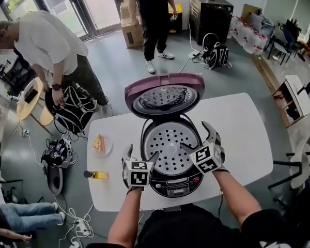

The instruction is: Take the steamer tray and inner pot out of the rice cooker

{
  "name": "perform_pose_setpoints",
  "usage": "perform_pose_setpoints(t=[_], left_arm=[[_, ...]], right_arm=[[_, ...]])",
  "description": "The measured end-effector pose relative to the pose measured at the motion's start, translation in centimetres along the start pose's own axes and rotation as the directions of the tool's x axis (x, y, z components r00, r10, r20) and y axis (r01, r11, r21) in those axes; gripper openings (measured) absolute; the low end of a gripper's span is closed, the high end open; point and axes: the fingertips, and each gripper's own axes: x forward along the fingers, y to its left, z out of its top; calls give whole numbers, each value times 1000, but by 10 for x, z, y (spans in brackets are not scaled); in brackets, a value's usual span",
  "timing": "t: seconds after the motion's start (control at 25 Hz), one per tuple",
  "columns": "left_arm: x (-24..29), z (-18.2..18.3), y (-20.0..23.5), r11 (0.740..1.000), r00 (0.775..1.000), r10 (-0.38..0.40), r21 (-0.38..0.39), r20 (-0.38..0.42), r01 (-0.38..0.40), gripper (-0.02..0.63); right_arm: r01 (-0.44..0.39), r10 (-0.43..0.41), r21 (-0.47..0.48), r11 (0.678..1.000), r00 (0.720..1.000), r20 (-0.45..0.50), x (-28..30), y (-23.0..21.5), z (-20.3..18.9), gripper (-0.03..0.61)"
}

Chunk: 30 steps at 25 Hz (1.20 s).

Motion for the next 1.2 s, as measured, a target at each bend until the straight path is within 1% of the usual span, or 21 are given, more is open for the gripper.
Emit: perform_pose_setpoints(t=[0.2, 0.4, 0.64, 0.8, 0.92, 1.12, 1.2], left_arm=[[6, -4, -1, 1000, 1000, 5, -10, -19, -5, 478], [11, 0, 5, 999, 999, 22, 38, -39, -20, 473], [14, 0, 6, 998, 997, 39, 59, -60, -35, 468], [15, 1, 4, 996, 997, 47, 80, -69, -41, 453], [15, 2, 4, 994, 996, 55, 97, -71, -48, 433], [14, 1, 4, 995, 996, 52, 91, -72, -45, 412], [13, 2, 3, 995, 996, 50, 93, -69, -43, 389]], right_arm=[[-15, 15, -12, 1000, 999, -39, 12, -2, -10, 527], [-27, 26, -16, 999, 996, -80, 23, -1, -18, 526], [-14, 9, -42, 999, 993, -118, 28, -6, -30, 515], [-26, 23, -27, 999, 992, -128, 27, -7, -36, 462], [-34, 31, -20, 999, 991, -127, 27, -4, -35, 403], [-32, 30, -14, 999, 992, -119, 26, -2, -33, 334], [-32, 30, -11, 999, 993, -115, 25, -1, -32, 299]])
